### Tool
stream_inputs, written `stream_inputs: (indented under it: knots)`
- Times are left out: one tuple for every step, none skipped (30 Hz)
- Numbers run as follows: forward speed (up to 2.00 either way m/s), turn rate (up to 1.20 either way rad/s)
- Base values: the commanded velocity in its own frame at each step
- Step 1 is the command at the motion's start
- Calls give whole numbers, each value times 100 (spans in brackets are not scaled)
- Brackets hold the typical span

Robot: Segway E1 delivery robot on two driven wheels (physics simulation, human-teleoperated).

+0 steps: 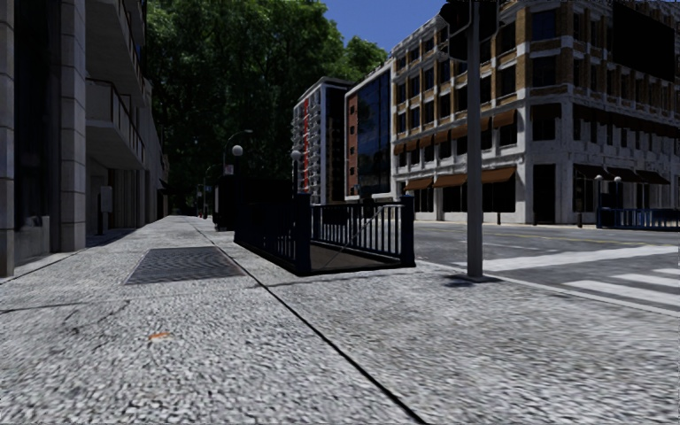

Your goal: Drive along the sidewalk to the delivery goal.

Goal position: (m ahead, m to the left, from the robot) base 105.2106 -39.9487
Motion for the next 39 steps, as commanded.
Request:
stream_inputs:
  knots:
    - [136,54]
    - [149,54]
    - [164,54]
    - [164,54]
    - [171,53]
    - [176,52]
    - [188,52]
    - [188,52]
    - [200,52]
    - [200,52]
    - [200,52]
    - [200,52]
    - [200,50]
    - [200,49]
    - [200,47]
    - [200,47]
    - [200,44]
    - [200,36]
    - [200,25]
    - [200,25]
    - [200,18]
    - [200,15]
    - [200,15]
    - [200,15]
    - [200,11]
    - [200,2]
    - [200,0]
    - [200,0]
    - [200,0]
    - [200,1]
    - [200,27]
    - [200,50]
    - [200,50]
    - [200,60]
    - [200,69]
    - [200,74]
    - [200,74]
    - [200,78]
    - [200,80]
